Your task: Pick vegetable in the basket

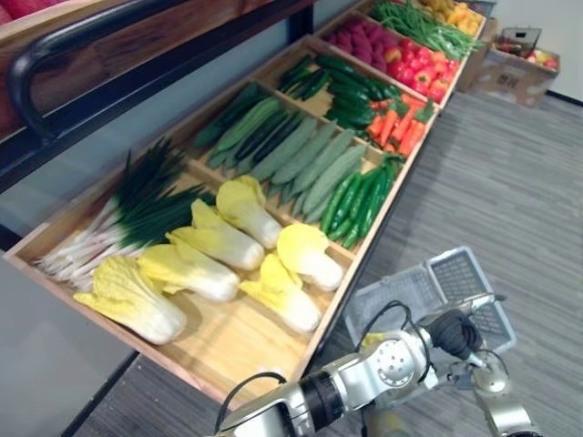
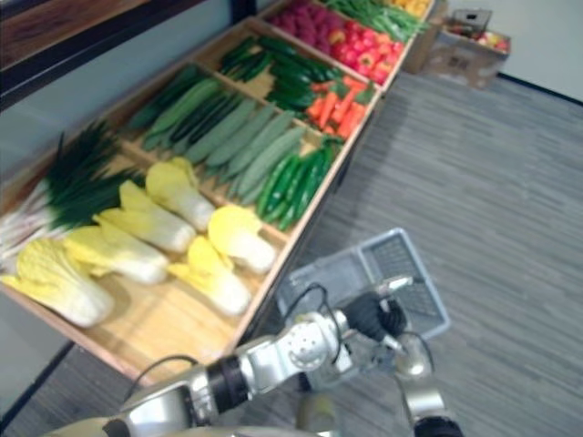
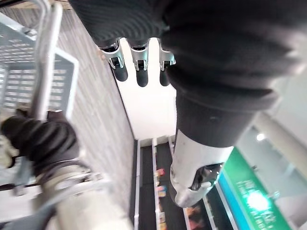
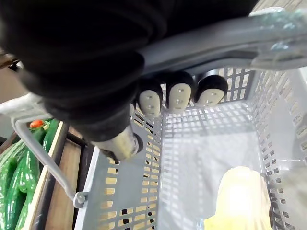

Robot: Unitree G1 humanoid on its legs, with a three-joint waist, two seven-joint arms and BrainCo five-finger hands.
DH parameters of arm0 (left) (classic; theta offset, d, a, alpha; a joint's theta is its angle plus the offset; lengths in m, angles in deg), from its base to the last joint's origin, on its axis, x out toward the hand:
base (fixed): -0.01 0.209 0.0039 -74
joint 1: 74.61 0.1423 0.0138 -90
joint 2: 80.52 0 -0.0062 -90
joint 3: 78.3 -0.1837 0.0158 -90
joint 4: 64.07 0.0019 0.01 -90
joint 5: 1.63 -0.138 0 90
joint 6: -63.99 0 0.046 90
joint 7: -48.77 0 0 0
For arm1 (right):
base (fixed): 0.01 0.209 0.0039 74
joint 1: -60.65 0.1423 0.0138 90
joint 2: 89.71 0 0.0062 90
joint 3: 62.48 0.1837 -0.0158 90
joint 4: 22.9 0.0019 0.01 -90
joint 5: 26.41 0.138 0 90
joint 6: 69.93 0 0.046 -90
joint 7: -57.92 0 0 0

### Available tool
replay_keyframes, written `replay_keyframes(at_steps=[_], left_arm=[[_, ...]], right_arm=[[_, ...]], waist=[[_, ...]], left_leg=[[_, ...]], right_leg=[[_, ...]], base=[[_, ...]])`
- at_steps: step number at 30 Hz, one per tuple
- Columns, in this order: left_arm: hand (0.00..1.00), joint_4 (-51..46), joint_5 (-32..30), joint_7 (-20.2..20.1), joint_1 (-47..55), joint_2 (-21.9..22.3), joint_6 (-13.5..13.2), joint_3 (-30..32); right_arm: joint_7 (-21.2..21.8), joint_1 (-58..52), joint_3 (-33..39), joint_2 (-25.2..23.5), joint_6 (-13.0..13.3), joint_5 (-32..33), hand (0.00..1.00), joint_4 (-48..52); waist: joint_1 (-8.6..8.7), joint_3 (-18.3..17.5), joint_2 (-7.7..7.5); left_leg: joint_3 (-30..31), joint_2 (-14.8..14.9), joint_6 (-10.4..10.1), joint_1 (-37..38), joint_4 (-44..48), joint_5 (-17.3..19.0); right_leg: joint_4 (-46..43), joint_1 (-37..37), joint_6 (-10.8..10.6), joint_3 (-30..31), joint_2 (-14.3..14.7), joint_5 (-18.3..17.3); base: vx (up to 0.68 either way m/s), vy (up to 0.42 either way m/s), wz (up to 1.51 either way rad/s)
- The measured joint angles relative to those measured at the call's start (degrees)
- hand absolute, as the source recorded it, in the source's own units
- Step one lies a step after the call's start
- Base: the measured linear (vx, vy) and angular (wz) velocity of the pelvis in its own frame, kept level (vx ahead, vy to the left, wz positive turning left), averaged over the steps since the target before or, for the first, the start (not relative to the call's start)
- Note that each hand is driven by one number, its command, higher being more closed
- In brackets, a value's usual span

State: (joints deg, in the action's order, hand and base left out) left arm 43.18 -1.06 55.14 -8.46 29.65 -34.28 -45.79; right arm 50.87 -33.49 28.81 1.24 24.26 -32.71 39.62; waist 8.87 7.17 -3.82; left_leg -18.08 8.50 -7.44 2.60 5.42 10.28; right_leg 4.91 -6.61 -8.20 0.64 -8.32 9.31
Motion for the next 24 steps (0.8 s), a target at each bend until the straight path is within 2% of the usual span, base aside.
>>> replay_keyframes(at_steps=[3, 5, 6, 8, 10, 12, 17, 20, 24], left_arm=[[0.0, -15.18, 9.1, -2.83, 10.18, -6.59, -1.35, 7.61], [0.0, -21.32, 13.98, -3.6, 15.37, -10.86, -1.8, 12.81], [0.0, -24.94, 17.33, -4.26, 18.7, -13.94, -2.23, 15.83], [0.0, -29.62, 20.41, -5.25, 22.48, -16.45, -2.8, 17.84], [0.0, -32.36, 22.2, -6.44, 24.72, -17.5, -3.33, 18.23], [0.0, -34.99, 24.85, -7.9, 28.34, -18.42, -4.16, 19.48], [0.0, -37.09, 28.14, -9.05, 34.08, -18.44, -4.23, 21.9], [0.0, -38.7, 28.56, -9.18, 36.92, -18.79, -4.19, 22.02], [0.0, -39.68, 28.52, -9.43, 37.73, -19.16, -4.2, 22.04]], right_arm=[[0.92, -2.13, 3.14, 0.26, 0.0, 0.16, 1.0, -0.43], [2.08, -2.56, 3.48, 1.36, 0.31, 0.62, 1.0, -2.0], [2.81, -3.36, 3.89, 2.46, 1.26, 0.66, 1.0, -5.04], [3.36, -3.23, 5.36, 2.6, 1.48, 0.69, 1.0, -8.53], [3.46, -3.09, 6.48, 2.65, 1.72, 0.68, 1.0, -10.88], [3.8, -2.57, 6.91, 2.69, 2.19, 0.64, 1.0, -13.85], [3.85, -2.47, 7.47, 2.69, 3.55, 0.41, 1.0, -17.72], [3.46, -2.53, 9.04, 2.59, 3.58, 0.41, 1.0, -20.92], [2.61, -2.57, 10.36, 2.17, 3.57, 0.64, 1.0, -22.97]], waist=[[-1.84, -0.47, 0.78], [-2.17, -1.06, 1.29], [-3.0, -2.36, 1.68], [-3.63, -3.15, 1.89], [-4.44, -3.6, 1.88], [-4.54, -4.81, 1.83], [-4.96, -6.69, 1.87], [-5.97, -7.66, 2.02], [-6.49, -7.87, 2.17]], left_leg=[[1.82, 0.12, 0.01, -0.52, 0.0, -0.05], [2.82, 0.02, 0.01, -0.6, -0.01, -0.1], [3.48, -0.01, 0.04, -1.21, 0.0, -0.14], [4.43, -0.49, 0.14, -1.47, 0.02, -0.33], [4.74, -0.79, 0.21, -1.39, 0.06, -0.43], [4.95, -0.92, 0.21, -1.48, 0.11, -0.43], [5.7, -0.89, 0.25, -1.53, 0.01, -0.43], [6.19, -0.96, 0.3, -1.45, -0.02, -0.48], [7.86, -1.11, 0.4, -1.63, 0.12, -0.82]], right_leg=[[0.0, 0.65, -0.06, -1.71, -0.15, -0.29], [-0.05, 1.17, -0.22, -2.51, -0.29, -0.58], [-0.02, 1.16, -0.3, -3.29, -0.49, -0.7], [-0.01, 1.45, -0.37, -4.03, -0.85, -0.76], [0.11, 1.81, -0.37, -4.34, -1.12, -0.76], [0.08, 1.89, -0.37, -4.63, -1.33, -0.76], [-0.28, 2.22, -0.4, -5.1, -1.53, -1.5], [-1.1, 2.25, -0.41, -5.61, -1.61, -1.98], [-1.98, 2.93, -0.3, -7.27, -1.99, -2.56]], base=[[-0.01, -0.028, 0.28], [0.01, -0.017, 0.26], [0.01, -0.011, 0.27], [0.03, 0.002, 0.26], [0.03, 0.027, 0.15], [0.01, 0.018, 0.07], [-0.02, -0.011, 0.06], [-0.01, -0.011, 0.1], [-0.02, -0.018, 0.2]])
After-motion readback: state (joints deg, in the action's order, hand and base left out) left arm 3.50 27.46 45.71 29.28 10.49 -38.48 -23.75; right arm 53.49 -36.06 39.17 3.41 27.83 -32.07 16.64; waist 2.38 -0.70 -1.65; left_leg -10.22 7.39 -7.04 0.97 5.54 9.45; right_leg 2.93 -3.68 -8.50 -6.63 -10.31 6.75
